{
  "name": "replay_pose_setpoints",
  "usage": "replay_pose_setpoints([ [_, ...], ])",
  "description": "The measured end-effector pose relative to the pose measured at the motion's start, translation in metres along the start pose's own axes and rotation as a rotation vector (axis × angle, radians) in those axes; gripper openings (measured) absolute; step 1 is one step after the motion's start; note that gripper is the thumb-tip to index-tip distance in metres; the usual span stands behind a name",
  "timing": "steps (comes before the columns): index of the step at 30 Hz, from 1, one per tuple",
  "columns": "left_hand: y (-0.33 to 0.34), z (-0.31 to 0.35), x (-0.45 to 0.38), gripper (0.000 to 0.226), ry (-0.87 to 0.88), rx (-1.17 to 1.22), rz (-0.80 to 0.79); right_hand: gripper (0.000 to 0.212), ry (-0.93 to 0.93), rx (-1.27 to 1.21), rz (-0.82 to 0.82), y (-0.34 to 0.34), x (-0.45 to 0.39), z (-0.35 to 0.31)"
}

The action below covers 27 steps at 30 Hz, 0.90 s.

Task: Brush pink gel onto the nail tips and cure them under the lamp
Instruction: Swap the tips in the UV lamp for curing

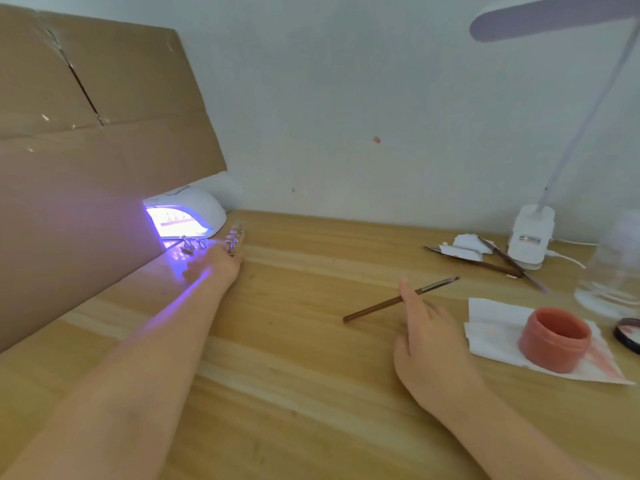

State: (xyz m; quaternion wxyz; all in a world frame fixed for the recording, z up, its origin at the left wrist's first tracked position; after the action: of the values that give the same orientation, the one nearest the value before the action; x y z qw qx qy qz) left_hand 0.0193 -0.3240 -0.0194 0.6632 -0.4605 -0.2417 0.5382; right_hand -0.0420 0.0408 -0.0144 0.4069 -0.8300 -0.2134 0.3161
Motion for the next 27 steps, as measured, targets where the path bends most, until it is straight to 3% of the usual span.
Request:
replay_pose_setpoints([
  [7, -0.001, 0.009, -0.002, 0.04, 0.042, 0.018, 0.068, 0.071, -0.018, -0.006, 0.007, -0.002, 0.0, -0.001],
  [13, -0.007, 0.008, 0.011, 0.032, 0.046, 0.095, 0.068, 0.067, -0.093, -0.02, 0.026, -0.004, 0.002, -0.003],
  [21, -0.024, 0.008, 0.04, 0.042, 0.04, 0.458, 0.026, 0.059, -0.09, -0.056, 0.071, -0.009, 0.009, -0.009],
  [24, -0.037, 0.024, 0.056, 0.023, 0.063, 0.547, 0.026, 0.052, -0.089, -0.089, 0.142, -0.016, 0.012, -0.013],
  [27, -0.046, 0.05, 0.079, 0.036, 0.09, 0.691, -0.015, 0.041, -0.025, -0.133, 0.169, -0.027, 0.01, -0.017],
])
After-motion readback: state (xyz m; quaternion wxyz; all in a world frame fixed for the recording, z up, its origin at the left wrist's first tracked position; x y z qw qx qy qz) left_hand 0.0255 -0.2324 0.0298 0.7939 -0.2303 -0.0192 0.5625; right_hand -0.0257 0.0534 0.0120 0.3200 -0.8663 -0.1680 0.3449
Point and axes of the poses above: each hand's wrist, its own x-axis away from the middle knuckle, its own y-axis out of the palm, z = x × y, the point moved 2 cm from there along -x, towards the middle knuckle, and after that the axes turned 1 degree about z, right-handed, at the moved point
